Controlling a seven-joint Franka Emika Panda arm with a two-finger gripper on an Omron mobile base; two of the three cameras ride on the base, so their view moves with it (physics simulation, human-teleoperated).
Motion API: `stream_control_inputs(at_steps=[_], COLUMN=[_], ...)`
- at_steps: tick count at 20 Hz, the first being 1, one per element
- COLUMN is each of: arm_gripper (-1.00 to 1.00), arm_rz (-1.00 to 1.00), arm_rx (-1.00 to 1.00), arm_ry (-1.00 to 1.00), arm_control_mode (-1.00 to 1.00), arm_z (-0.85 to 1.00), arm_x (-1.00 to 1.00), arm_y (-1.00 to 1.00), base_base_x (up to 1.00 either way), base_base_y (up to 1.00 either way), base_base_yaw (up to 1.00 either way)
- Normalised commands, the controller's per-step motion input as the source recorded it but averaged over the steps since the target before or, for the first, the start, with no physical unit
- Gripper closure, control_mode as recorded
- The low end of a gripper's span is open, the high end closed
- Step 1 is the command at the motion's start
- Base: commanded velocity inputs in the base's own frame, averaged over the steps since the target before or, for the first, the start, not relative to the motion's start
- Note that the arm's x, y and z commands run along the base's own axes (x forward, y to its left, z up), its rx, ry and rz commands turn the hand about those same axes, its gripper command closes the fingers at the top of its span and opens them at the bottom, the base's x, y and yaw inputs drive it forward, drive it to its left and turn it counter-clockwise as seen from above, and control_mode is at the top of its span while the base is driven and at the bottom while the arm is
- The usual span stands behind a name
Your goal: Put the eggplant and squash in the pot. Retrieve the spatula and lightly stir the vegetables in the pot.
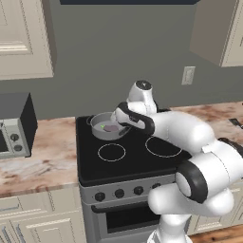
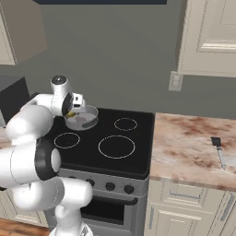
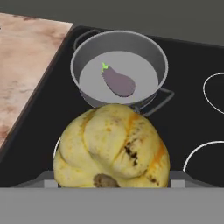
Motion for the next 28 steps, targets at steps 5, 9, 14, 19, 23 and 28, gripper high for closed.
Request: stream_control_inputs(at_steps=[5,9,14,19,23,28], arm_gripper=[1.0,1.0,1.0,1.0,1.0,1.0], arm_rz=[0.0,0.0,0.0,0.0,0.0,0.0], arm_rx=[0.0,0.0,0.0,0.0,0.0,0.0], arm_ry=[-0.01,0.0,0.01,0.01,0.0,0.03], arm_control_mode=[-1.0,-1.0,-1.0,-1.0,-1.0,-1.0], arm_z=[-0.41,-0.31,-0.01,-0.08,-0.31,-0.32], arm_x=[0.44,0.81,0.43,0.37,0.4,0.24], arm_y=[0.07,0.17,0.15,0.06,0.03,0.03], base_base_x=[0.0,0.0,0.0,0.0,0.0,0.0], base_base_y=[0.0,0.0,0.0,0.0,0.0,0.0], base_base_yaw=[0.0,0.0,0.0,0.0,0.0,0.0])
